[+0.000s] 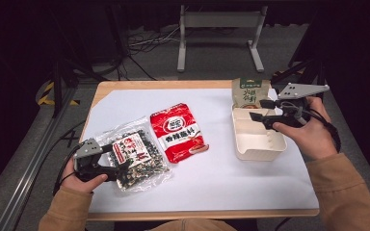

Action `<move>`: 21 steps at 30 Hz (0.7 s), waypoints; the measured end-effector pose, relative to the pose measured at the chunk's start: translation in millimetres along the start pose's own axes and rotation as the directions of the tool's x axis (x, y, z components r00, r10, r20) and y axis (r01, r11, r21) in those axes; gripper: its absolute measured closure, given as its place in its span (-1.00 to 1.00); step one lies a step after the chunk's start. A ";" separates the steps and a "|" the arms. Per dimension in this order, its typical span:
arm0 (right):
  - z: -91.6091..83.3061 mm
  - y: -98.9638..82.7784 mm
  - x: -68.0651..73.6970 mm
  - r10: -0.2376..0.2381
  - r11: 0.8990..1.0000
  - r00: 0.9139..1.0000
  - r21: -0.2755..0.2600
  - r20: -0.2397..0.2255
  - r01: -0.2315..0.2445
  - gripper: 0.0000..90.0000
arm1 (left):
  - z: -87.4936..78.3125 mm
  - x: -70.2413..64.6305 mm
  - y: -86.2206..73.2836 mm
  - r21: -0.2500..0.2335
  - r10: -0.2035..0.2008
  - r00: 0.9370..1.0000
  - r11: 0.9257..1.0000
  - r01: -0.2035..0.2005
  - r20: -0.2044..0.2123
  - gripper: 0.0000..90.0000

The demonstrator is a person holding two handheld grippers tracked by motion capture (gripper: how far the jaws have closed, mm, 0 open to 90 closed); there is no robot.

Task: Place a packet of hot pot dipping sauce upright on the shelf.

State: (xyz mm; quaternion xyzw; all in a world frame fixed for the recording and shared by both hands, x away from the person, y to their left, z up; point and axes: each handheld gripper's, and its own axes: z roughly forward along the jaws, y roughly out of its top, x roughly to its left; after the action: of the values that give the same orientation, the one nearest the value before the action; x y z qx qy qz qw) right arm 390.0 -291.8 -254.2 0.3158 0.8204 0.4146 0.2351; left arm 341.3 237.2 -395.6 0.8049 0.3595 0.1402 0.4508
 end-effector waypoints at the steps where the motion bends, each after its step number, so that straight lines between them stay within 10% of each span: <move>1: 1.9 -0.1 4.8 0.006 1.000 1.000 -0.005 -0.010 -0.006 -0.05 | -0.1 -0.3 -0.3 -0.004 -0.005 1.000 1.000 0.005 0.000 -0.79; 21: 68.4 -2.2 57.0 0.073 0.997 0.975 -0.005 -0.208 -0.076 -0.01 | -4.3 -3.4 -4.8 -0.035 -0.028 1.000 0.999 0.029 0.009 -0.71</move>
State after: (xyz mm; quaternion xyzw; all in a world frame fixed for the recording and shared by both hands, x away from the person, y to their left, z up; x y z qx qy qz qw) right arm 394.3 -215.7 -300.4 0.2997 0.8255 0.4590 0.1345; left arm 334.3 239.2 -396.8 0.7923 0.3665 0.1364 0.4683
